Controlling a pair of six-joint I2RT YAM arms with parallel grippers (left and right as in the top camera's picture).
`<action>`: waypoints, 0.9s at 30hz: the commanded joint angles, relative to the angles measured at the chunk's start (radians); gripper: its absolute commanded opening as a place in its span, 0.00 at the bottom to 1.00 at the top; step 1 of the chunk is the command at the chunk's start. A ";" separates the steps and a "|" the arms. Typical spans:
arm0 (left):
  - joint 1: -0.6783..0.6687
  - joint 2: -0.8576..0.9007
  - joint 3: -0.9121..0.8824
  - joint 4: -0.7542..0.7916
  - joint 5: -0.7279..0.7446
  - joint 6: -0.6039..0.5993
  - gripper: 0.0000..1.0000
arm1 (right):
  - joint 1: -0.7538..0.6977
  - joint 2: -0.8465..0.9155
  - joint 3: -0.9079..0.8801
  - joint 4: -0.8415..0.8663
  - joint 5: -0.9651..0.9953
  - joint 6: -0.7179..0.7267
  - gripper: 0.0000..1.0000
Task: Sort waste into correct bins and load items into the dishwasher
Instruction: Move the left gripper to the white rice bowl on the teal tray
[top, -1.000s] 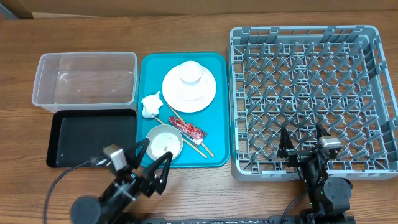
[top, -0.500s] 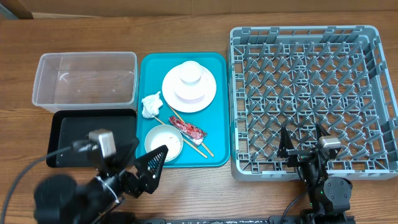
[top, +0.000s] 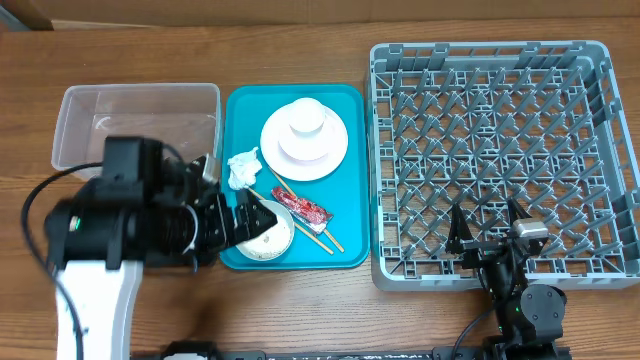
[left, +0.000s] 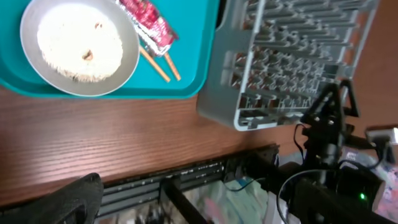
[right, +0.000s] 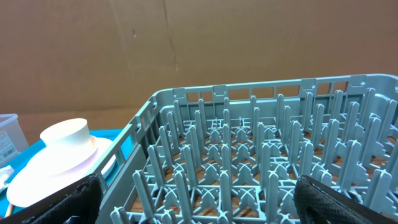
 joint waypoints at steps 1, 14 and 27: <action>0.005 0.096 0.023 -0.005 -0.036 0.033 1.00 | 0.005 -0.011 -0.011 0.006 0.005 0.008 1.00; -0.058 0.296 0.023 -0.099 -0.195 0.027 1.00 | 0.005 -0.011 -0.011 0.006 0.005 0.008 1.00; -0.475 0.297 0.022 -0.008 -0.608 -0.299 1.00 | 0.005 -0.011 -0.011 0.006 0.005 0.008 1.00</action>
